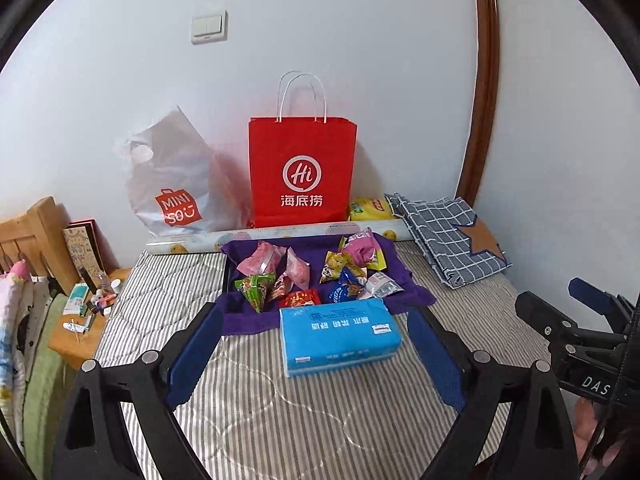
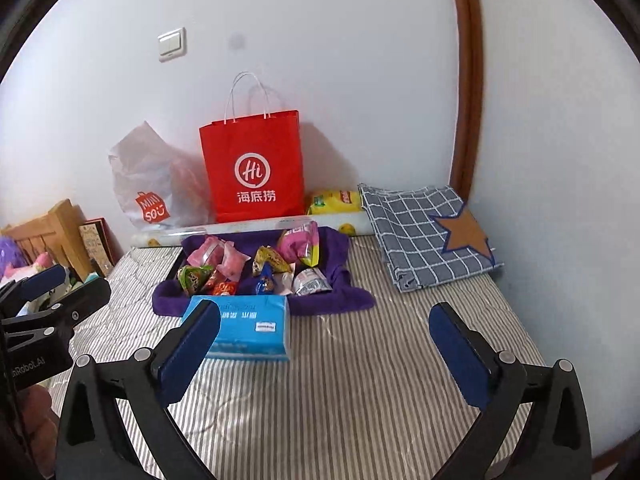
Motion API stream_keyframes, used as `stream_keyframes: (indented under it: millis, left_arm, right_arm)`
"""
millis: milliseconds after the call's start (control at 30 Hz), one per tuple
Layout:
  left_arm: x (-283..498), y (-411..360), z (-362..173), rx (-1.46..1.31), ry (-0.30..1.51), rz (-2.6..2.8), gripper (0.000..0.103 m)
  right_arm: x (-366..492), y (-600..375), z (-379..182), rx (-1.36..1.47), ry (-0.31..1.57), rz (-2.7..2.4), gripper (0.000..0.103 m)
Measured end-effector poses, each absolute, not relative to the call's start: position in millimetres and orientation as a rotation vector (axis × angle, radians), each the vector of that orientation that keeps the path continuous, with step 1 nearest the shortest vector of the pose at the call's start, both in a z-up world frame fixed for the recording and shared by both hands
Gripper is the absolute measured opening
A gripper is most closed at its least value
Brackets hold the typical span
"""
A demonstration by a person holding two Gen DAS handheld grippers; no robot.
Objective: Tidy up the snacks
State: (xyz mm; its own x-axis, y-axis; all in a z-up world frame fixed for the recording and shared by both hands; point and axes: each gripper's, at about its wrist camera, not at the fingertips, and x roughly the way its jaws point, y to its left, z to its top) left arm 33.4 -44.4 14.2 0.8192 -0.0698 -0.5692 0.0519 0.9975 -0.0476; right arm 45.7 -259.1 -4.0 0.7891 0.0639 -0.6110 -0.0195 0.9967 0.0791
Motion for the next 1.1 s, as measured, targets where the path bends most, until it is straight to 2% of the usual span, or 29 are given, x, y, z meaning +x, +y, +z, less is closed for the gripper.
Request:
stream_keyframes:
  millis: [1100]
  left_arm:
    - [4.1, -41.9, 22.7, -0.047, 0.57, -0.065, 0.093]
  right_arm:
    - [13.8, -258.6, 4.2, 0.082, 0.644, 0.04, 0.103]
